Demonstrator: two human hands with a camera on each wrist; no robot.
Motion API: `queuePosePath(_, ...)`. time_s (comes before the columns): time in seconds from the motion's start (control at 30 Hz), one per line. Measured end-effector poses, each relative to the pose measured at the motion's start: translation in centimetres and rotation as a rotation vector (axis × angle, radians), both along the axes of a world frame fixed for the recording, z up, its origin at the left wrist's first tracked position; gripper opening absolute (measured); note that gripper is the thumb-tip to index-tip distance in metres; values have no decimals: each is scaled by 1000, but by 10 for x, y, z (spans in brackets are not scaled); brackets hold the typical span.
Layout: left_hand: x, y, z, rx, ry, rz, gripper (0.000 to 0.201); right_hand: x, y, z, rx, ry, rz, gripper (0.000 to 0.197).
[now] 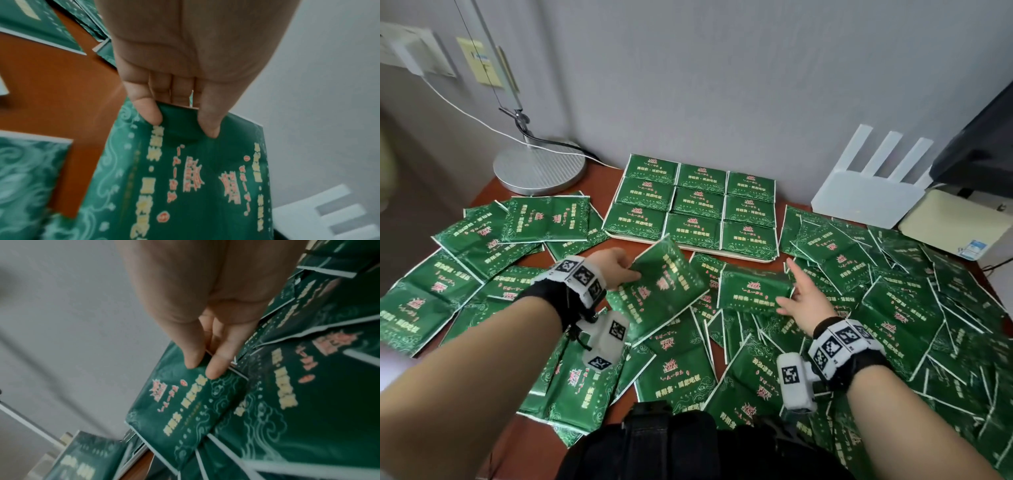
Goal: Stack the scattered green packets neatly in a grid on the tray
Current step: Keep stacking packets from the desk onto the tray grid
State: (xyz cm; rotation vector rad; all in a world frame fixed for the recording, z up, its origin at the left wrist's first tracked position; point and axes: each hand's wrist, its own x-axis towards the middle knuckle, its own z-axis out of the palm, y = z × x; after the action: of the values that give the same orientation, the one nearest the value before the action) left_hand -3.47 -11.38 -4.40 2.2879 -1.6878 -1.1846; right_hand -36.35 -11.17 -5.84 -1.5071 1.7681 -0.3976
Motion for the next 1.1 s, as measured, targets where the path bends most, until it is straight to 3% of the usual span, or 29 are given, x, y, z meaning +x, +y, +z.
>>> queuePosePath(0.2, -3, -5, 23, -77, 497, 253, 8, -6, -2, 4, -99, 151, 9, 29)
queuePosePath(0.23, -4, -3, 21, -77, 544, 282, 16, -5, -1, 5, -87, 210, 14, 27)
queuePosePath(0.3, -5, 0, 13, -67, 579, 299, 56, -4, 4, 5, -85, 294, 8, 24)
queuePosePath(0.37, -8, 5, 8, -53, 488, 199, 87, -5, 7, 5, -108, 338, -2, 22)
queuePosePath(0.4, -9, 8, 8, -46, 388, 106, 90, -6, 7, 5, -106, 341, 5, 23)
queuePosePath(0.5, -7, 11, 3, -82, 65, -158, 61, -8, 7, 6, -57, 263, 18, 29)
queuePosePath(0.63, -6, 12, 5, -181, -65, -196, 19, -7, 5, 7, -61, 154, -22, 34)
queuePosePath(0.73, -8, 11, 7, -296, 10, -87, 4, -3, 6, 7, -79, 160, -1, 27)
queuePosePath(0.83, -13, 10, 10, -292, 190, 13, 10, 3, 9, 10, -129, 198, 60, 28)
queuePosePath(0.97, -29, 10, 22, -257, 395, 28, 12, 20, 4, 22, -180, 173, 156, 23)
queuePosePath(1.1, -43, 6, 23, -259, 450, -9, 15, 47, 2, 40, -154, 97, 271, 31)
